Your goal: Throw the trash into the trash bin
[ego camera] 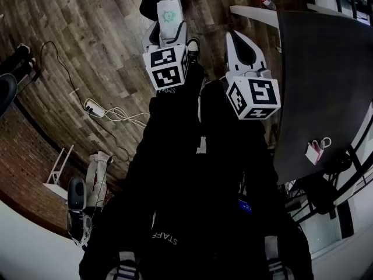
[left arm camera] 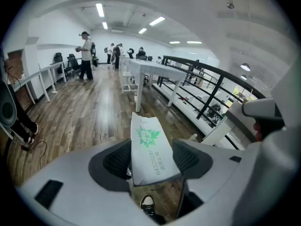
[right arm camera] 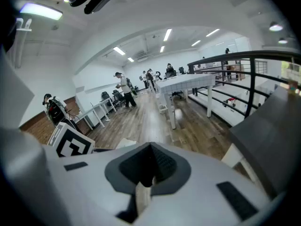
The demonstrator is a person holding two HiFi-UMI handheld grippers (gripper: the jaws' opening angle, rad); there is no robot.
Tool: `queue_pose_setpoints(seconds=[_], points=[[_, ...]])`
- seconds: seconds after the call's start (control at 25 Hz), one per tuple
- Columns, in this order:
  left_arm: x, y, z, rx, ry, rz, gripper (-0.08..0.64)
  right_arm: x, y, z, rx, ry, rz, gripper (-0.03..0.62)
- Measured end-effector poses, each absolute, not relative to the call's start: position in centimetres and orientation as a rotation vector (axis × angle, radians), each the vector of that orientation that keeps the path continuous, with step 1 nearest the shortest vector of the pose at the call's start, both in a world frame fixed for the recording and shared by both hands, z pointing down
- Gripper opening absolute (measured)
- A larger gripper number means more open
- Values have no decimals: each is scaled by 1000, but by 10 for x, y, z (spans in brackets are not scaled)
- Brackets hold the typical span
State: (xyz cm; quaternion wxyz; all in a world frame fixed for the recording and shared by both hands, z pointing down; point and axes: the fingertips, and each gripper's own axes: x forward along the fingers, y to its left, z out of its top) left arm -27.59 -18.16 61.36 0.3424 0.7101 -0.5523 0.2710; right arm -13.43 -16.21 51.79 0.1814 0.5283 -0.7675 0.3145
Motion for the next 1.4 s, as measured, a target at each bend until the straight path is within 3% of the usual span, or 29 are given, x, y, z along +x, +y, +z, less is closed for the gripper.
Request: queue_pose_setpoints(seconds=[0.92, 1.4], points=[[-365, -192, 874, 1607, -1462, 733, 282, -210, -194, 744, 1220, -2142, 962, 15], [-365, -203, 943, 1581, -1436, 745, 284, -215, -205, 796, 1197, -2131, 966, 15]])
